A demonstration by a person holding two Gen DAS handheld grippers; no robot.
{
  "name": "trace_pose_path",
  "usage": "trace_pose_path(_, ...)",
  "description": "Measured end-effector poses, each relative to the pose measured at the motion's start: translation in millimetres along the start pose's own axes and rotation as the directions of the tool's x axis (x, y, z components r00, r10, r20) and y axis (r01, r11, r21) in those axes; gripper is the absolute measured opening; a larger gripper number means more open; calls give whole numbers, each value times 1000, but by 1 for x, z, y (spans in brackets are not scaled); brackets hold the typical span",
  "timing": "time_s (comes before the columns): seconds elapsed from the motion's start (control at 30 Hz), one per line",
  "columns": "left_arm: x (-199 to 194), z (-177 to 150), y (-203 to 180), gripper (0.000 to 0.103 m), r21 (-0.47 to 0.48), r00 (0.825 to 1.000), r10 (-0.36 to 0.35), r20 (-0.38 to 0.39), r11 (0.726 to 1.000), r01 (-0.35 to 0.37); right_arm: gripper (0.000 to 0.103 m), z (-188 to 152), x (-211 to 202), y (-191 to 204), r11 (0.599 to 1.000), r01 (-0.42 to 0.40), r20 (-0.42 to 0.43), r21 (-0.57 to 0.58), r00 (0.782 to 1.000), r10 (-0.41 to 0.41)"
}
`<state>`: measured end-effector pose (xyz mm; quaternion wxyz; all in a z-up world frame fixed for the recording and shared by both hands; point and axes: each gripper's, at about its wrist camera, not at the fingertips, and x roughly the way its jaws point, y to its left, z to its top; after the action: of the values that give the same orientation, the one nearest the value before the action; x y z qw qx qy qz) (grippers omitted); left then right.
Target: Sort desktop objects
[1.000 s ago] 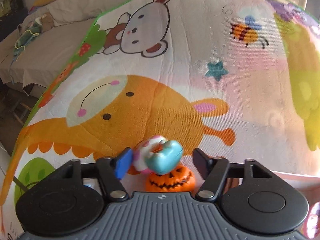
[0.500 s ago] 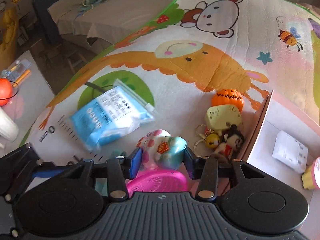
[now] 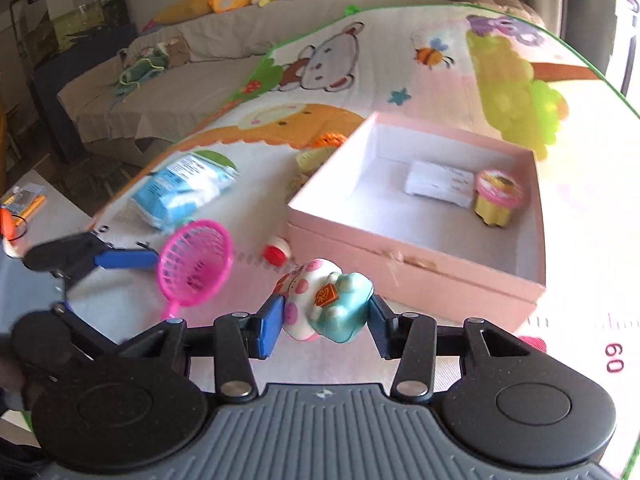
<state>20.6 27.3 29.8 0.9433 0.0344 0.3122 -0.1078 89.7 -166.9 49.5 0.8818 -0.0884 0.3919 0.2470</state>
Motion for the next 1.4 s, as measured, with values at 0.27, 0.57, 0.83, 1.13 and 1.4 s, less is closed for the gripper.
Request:
trace_pose_path(0.27, 16, 0, -8, 102, 18, 995, 88, -36, 996, -87, 60, -26, -17, -6, 996, 82, 125, -29, 989, -78)
trace_pose_path(0.57, 28, 5, -19, 87, 94, 988, 156, -11, 984, -154, 58, -24, -10, 10, 1000, 1, 149, 20, 989, -4)
trace_pose_path(0.83, 4, 33, -3, 101, 193, 997, -42, 63, 981, 29, 58, -21, -3, 18, 1000, 6, 159, 19, 987, -9)
trace_pose_path(1.13, 80, 69, -7, 103, 403, 944, -302, -131, 854, 329, 69, -27, -26, -19, 989, 64, 182, 137, 979, -88)
trace_pose_path(1.4, 134, 75, 8, 103, 302, 895, -346, -282, 853, 425, 75, -36, -18, -48, 973, 99, 145, 207, 981, -131)
